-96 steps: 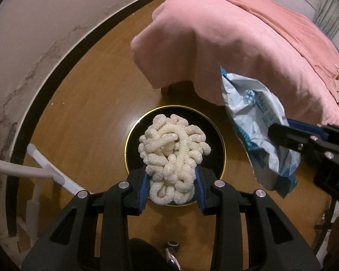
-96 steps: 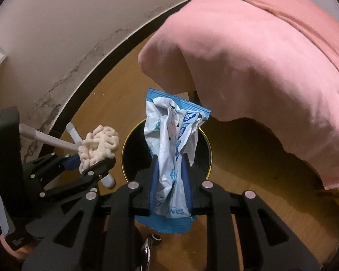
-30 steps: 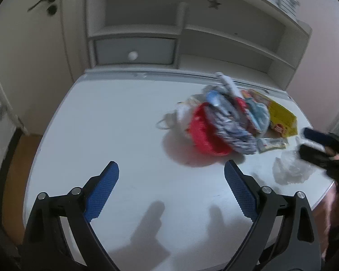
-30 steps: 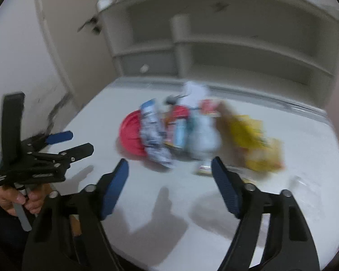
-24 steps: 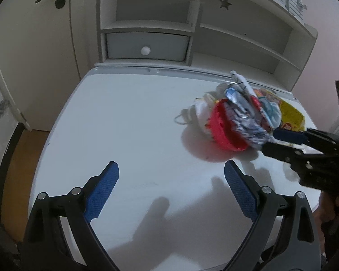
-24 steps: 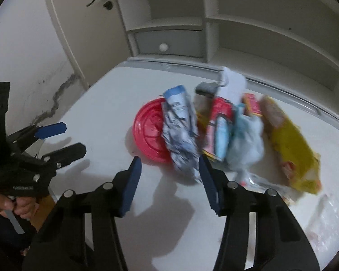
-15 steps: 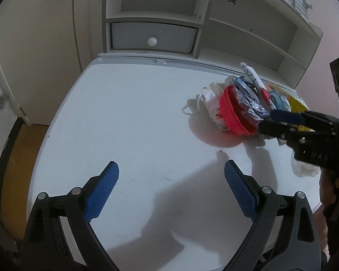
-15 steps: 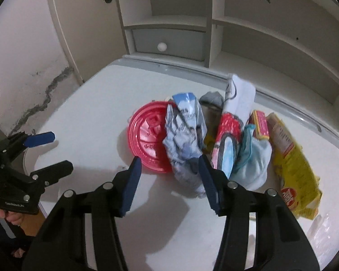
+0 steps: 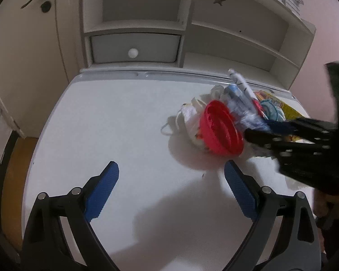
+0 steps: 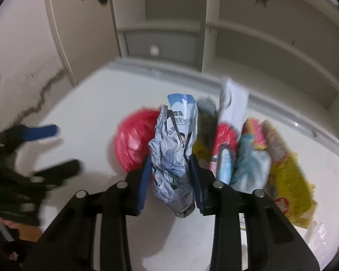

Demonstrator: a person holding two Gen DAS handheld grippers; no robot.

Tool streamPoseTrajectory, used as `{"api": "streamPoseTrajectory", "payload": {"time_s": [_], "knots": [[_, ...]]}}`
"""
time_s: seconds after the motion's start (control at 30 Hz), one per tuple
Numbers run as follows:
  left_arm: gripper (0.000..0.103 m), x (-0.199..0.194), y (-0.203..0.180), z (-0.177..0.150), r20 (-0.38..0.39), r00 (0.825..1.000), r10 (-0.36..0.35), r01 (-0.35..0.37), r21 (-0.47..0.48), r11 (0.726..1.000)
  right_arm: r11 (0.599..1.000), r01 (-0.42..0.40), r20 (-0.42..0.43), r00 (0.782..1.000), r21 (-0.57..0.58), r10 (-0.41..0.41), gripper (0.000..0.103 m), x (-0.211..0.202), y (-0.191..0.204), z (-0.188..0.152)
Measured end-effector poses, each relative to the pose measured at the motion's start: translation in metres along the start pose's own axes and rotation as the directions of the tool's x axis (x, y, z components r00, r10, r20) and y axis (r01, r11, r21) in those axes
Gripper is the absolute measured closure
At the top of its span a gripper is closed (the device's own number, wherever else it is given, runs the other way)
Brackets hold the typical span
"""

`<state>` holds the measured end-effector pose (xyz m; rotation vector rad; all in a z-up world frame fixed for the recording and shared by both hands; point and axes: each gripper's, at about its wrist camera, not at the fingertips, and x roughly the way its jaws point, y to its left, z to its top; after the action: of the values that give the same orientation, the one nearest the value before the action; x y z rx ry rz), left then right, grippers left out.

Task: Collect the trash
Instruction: 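Grasp the red plastic lid with the left tool while the right tool grasps the silver wrapper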

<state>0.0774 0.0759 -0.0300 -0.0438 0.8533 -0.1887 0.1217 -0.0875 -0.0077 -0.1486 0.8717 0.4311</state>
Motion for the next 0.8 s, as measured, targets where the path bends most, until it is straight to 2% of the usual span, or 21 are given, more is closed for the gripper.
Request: {"api": "streamPoseTrajectory", "payload": {"time_s": [0.1,0.2,0.3,0.4,0.5,0.53,0.6,0.67,0.8], "knots": [[0.012,0.010,-0.011,0.007,0.001,1.000,-0.009,0.009,0.019,1.000,0.999,-0.012,0.061,0.998,0.043,0.010,0.069,-0.032,-0.010,0.001],[0.012,0.026,-0.024,0.016,-0.004,1.000,-0.016,0.016,0.024,1.000,0.997,-0.024,0.087,0.996,0.079,0.017,0.069,-0.054,-0.022,-0.006],[0.012,0.046,-0.036,0.026,-0.006,1.000,0.030,-0.030,0.037,0.999,0.994,-0.022,0.096,0.995,0.108,0.011,0.070,-0.072,-0.035,-0.020],[0.031,0.060,-0.041,0.028,-0.036,0.996,0.081,-0.079,0.044,0.996,0.991,-0.004,0.097,0.995,0.132,-0.009,0.070,-0.085,-0.047,-0.035],[0.050,0.069,-0.039,0.030,-0.060,0.997,0.054,-0.053,0.009,0.999,0.988,0.009,0.094,0.995,0.155,-0.024,0.070,-0.096,-0.056,-0.051],[0.070,0.068,-0.041,0.031,-0.058,0.997,0.053,-0.053,0.010,0.999,0.987,0.013,0.095,0.995,0.163,-0.029,0.070,-0.099,-0.059,-0.056],[0.084,0.060,-0.044,0.032,-0.040,0.996,0.078,-0.078,0.011,0.997,0.984,0.018,0.101,0.994,0.178,-0.037,0.070,-0.107,-0.066,-0.066],[0.094,0.049,-0.048,0.034,-0.019,0.997,0.068,-0.068,0.013,0.998,0.981,0.024,0.110,0.993,0.193,-0.046,0.070,-0.112,-0.073,-0.071],[0.095,0.036,-0.051,0.039,0.002,0.997,0.073,-0.073,0.018,0.997,0.971,0.044,0.136,0.988,0.233,-0.077,0.070,-0.130,-0.091,-0.085]]}}
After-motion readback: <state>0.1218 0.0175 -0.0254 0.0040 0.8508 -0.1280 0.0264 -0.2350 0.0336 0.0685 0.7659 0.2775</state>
